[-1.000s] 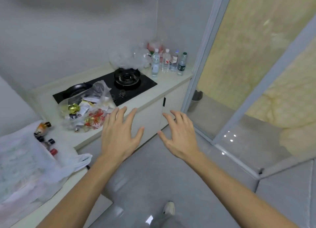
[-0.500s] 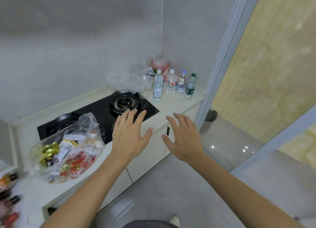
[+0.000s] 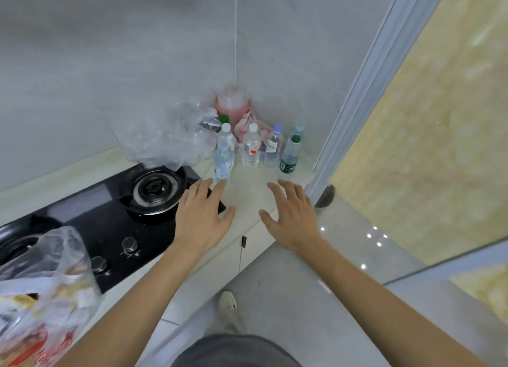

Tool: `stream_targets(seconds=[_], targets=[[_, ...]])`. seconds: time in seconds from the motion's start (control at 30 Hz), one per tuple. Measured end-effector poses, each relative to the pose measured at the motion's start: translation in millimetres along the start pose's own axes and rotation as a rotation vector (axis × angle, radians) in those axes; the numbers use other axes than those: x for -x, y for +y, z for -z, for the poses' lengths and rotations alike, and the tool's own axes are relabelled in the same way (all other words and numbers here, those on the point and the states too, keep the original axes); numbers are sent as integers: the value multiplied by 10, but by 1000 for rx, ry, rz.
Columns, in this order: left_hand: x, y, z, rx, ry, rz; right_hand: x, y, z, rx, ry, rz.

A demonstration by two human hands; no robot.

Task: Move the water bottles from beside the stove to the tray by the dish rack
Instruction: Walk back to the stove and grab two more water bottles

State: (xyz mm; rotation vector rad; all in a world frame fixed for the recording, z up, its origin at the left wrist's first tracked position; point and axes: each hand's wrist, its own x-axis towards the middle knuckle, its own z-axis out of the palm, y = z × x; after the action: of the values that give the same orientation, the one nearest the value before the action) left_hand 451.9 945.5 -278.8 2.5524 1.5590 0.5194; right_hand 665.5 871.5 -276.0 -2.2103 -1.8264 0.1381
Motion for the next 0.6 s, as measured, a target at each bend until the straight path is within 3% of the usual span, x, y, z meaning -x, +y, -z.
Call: stream_targets(seconds=[0.33, 0.6], targets=[[-1797, -223, -569, 48, -138, 33, -1696, 800, -70, 163, -145, -71], [-2305, -430, -950, 71, -227, 152, -2597, 1294, -244, 220, -180, -135]])
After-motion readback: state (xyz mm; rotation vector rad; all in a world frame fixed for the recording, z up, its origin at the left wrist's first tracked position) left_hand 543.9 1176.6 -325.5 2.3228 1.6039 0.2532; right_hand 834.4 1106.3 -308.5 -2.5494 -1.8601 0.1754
